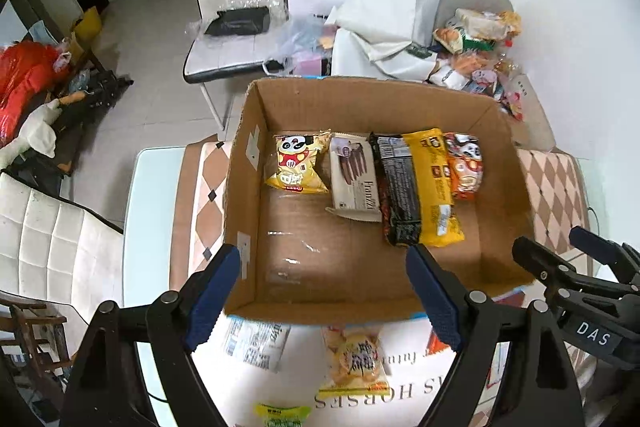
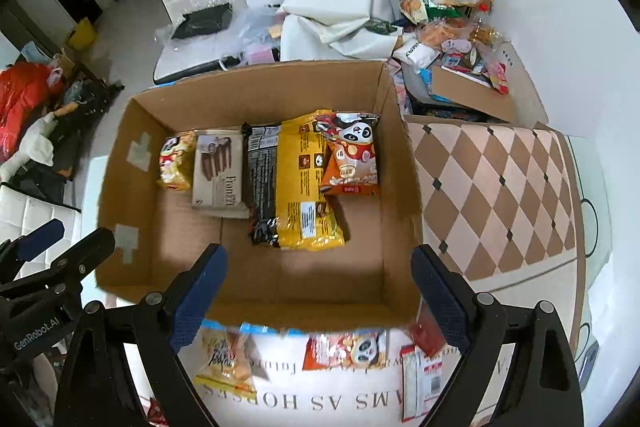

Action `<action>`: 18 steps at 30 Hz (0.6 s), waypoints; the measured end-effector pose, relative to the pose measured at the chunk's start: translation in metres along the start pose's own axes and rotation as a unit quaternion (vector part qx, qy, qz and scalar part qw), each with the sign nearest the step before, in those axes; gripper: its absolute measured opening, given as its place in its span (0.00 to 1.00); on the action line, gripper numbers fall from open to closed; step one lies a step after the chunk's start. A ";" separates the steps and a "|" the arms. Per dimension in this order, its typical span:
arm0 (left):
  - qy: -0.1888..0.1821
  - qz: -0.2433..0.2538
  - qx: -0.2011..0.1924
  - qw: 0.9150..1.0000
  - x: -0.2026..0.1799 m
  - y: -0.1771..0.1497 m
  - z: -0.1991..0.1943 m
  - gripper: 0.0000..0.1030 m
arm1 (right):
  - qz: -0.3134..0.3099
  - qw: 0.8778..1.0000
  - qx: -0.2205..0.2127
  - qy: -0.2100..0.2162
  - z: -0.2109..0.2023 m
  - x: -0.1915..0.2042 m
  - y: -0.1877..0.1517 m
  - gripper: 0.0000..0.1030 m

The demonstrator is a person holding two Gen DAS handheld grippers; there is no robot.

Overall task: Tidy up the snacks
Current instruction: 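Grasp the red candy bag with left gripper while right grasps white panda packet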

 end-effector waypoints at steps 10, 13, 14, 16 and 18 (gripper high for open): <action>-0.012 0.002 -0.041 0.999 0.001 -0.037 -0.072 0.82 | 0.011 0.999 -0.037 0.023 -0.066 0.006 -0.033 0.92; -0.008 0.005 -0.041 0.999 0.008 -0.062 -0.086 0.82 | 0.014 0.999 -0.031 0.038 -0.078 0.009 -0.060 0.92; -0.006 0.004 -0.039 0.999 0.010 -0.068 -0.087 0.82 | 0.016 0.999 -0.025 0.044 -0.080 0.010 -0.069 0.92; 0.001 0.002 -0.032 0.999 0.016 -0.088 -0.088 0.82 | 0.016 0.998 -0.007 0.056 -0.078 0.014 -0.090 0.92; 0.010 0.000 -0.015 1.000 0.024 -0.110 -0.083 0.82 | 0.015 0.997 0.022 0.073 -0.070 0.019 -0.119 0.92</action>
Point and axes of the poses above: each gripper's, at about its wrist camera, not at the fingertips, and z roughly the way its jaws point, x to its left, y to its top, the point moved 6 cm from there along z, roughly the way its jaws point, and after that the axes turned 12 degrees about -z, right-handed, at the moved point
